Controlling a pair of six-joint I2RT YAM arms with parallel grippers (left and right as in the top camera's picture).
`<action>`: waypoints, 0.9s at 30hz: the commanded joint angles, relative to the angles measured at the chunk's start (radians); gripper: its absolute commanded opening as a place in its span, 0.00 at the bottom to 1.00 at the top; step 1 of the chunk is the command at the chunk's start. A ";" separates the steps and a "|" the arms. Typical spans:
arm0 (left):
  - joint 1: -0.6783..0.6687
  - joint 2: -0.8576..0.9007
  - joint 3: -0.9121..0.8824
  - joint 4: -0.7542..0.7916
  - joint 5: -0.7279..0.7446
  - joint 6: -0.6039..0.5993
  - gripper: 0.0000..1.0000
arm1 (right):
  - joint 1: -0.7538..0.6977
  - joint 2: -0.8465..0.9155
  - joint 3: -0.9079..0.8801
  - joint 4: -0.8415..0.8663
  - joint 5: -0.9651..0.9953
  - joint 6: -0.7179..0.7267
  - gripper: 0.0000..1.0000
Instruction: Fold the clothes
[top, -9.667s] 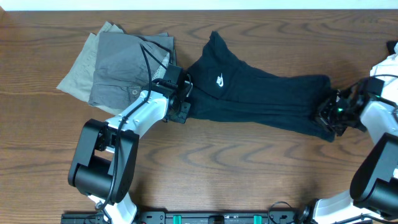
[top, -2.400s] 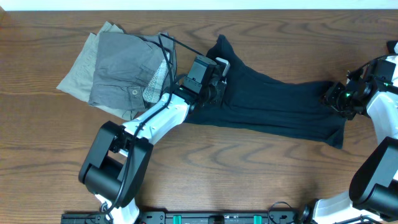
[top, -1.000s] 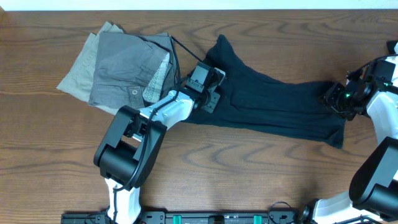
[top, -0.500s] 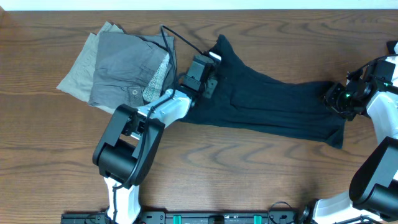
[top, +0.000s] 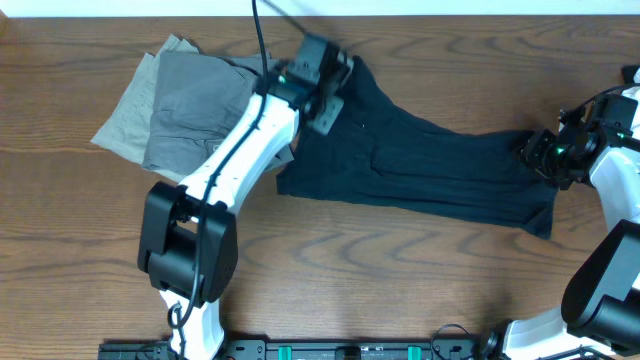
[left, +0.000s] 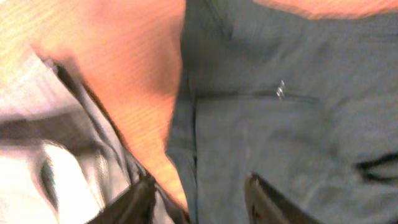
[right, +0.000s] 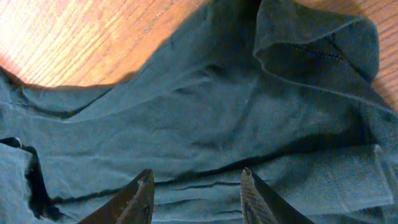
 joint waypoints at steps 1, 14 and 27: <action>0.010 -0.001 0.094 0.013 0.065 0.066 0.52 | 0.010 -0.022 0.052 -0.013 -0.039 -0.022 0.44; 0.018 0.304 0.108 0.455 0.121 0.060 0.63 | 0.010 -0.022 0.066 -0.045 -0.131 -0.022 0.51; 0.023 0.380 0.110 0.411 0.101 0.061 0.63 | 0.010 -0.022 0.050 -0.069 -0.050 -0.037 0.51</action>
